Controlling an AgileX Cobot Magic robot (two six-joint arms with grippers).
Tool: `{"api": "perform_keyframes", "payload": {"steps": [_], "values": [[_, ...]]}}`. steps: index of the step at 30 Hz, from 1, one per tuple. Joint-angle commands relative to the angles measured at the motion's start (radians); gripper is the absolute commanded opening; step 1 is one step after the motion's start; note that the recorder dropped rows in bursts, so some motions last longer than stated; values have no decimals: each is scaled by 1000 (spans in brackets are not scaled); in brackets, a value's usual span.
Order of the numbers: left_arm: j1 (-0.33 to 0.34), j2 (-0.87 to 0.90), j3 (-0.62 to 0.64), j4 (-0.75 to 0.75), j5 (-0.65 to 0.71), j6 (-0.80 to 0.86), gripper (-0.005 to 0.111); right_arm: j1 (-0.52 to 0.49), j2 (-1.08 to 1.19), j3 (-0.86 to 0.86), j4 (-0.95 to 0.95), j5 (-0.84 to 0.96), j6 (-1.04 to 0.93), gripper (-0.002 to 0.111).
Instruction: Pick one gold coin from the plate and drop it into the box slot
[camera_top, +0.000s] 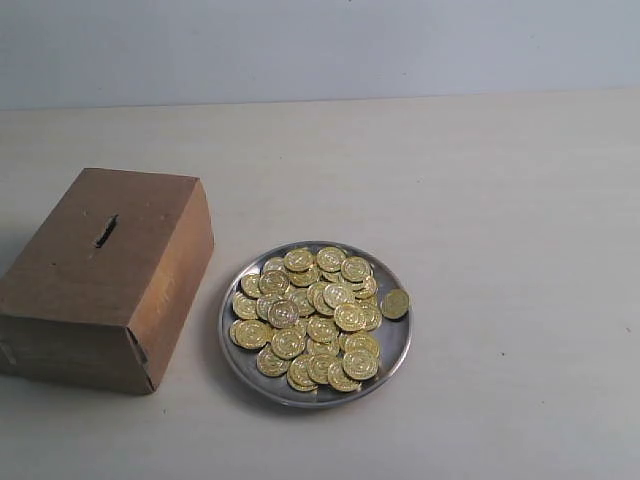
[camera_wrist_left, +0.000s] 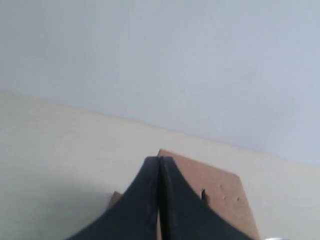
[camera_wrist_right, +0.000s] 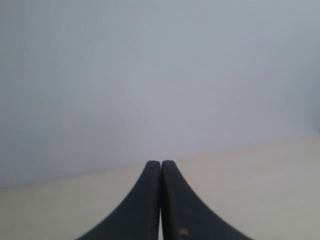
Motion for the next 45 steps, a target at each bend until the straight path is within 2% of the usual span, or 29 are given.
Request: {"api": "perform_keyframes", "payload": {"steps": [1, 4, 16, 19, 24, 31, 38, 42, 45], "values": [[-5, -7, 1, -39, -68, -11, 0, -6, -7, 5, 187, -121, 72, 0], [-5, -7, 1, -41, -68, -11, 0, -6, -7, 5, 266, -99, 126, 0], [-5, -7, 1, -49, -91, -18, 0, -6, -7, 5, 269, -61, 289, 0], [-5, -7, 1, -54, -104, -18, 0, -6, -7, -26, 269, 63, 247, 0], [-5, -7, 1, -75, -109, -18, 0, -6, 29, -245, 269, 355, 76, 0], [-5, -7, 1, -157, -85, -44, 0, -6, 433, -624, 282, 687, -277, 0], [-5, -7, 1, -177, -33, -53, 0, 20, 948, -871, 468, 922, -519, 0], [-5, -7, 1, -203, -26, -67, 0, 152, 1190, -931, 455, 892, -547, 0], [-5, -7, 1, -203, -16, -67, 0, 299, 1342, -953, 316, 812, -461, 0]]}}
